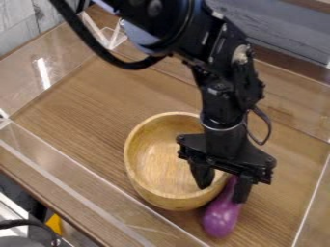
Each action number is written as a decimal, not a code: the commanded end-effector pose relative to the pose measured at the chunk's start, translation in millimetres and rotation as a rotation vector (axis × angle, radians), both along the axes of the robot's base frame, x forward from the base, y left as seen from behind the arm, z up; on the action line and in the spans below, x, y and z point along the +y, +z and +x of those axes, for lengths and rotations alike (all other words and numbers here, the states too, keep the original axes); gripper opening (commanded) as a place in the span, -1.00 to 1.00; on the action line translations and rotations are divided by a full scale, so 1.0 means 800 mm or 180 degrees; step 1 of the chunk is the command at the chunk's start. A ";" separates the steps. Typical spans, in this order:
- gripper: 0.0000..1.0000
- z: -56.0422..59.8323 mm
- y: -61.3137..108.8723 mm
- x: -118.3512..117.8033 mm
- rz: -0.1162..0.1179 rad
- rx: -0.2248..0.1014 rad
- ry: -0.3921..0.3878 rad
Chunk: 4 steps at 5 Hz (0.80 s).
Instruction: Remove the purple eggplant from inside the brown bowl and put it on the table
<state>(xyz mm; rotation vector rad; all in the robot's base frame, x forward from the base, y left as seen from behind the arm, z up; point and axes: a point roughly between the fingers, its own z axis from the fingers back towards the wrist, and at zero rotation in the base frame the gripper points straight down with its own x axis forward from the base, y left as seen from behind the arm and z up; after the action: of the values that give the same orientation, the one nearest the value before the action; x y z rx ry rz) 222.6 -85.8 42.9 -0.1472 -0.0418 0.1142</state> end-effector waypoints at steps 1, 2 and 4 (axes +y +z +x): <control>-1.00 0.005 0.005 0.003 0.0004 -0.0053 0.0042; -1.00 0.002 0.004 -0.002 0.0007 -0.0041 0.0025; -1.00 -0.001 0.002 -0.014 -0.0001 -0.0023 0.0000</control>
<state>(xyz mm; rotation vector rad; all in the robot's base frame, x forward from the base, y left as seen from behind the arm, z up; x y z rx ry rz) 222.2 -92.0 42.6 -0.1427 -0.0449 0.1179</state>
